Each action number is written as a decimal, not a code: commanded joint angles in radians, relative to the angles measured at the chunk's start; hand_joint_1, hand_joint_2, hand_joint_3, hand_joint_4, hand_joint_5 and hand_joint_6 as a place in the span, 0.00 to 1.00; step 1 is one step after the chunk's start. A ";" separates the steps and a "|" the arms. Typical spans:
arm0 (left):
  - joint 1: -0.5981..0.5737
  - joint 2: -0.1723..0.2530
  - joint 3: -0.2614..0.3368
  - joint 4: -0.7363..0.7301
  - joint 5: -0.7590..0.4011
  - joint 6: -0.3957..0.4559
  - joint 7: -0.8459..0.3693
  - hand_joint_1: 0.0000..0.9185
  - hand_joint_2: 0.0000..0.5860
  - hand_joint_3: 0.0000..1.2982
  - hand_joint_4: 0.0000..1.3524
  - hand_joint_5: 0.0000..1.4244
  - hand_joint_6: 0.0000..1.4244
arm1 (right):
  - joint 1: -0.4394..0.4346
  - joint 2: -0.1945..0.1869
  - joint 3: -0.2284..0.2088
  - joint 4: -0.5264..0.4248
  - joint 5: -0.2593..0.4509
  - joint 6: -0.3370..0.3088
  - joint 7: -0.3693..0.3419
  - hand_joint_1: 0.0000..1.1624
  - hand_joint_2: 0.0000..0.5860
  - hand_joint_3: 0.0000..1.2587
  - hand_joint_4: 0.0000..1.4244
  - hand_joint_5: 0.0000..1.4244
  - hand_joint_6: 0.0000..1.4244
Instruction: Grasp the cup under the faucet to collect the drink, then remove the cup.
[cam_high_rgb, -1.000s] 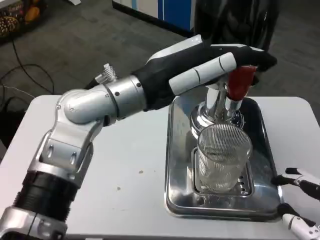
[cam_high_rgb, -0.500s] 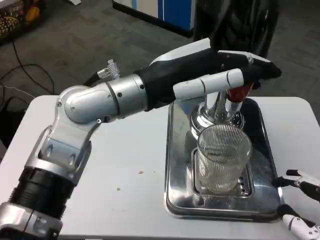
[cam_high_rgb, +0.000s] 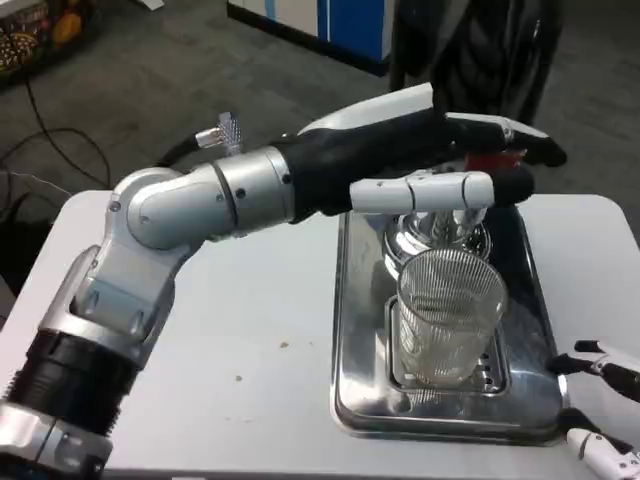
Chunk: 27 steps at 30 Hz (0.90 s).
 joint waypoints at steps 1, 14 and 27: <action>0.003 0.006 -0.056 0.013 0.070 -0.026 -0.028 0.00 0.25 0.17 0.08 0.12 0.13 | -0.003 -0.012 -0.008 -0.002 0.006 0.009 0.003 0.32 0.82 0.18 0.05 0.05 0.00; 0.004 0.020 -0.076 0.011 0.111 -0.078 -0.022 0.00 0.25 0.14 0.05 0.09 0.13 | -0.013 -0.014 0.003 0.002 0.009 0.029 0.002 0.32 0.82 0.18 0.05 0.05 0.00; 0.009 0.032 -0.086 0.015 0.121 -0.092 -0.009 0.00 0.25 0.14 0.05 0.09 0.13 | -0.055 0.021 -0.025 0.080 0.224 0.015 0.010 0.36 0.53 0.00 0.05 0.13 0.06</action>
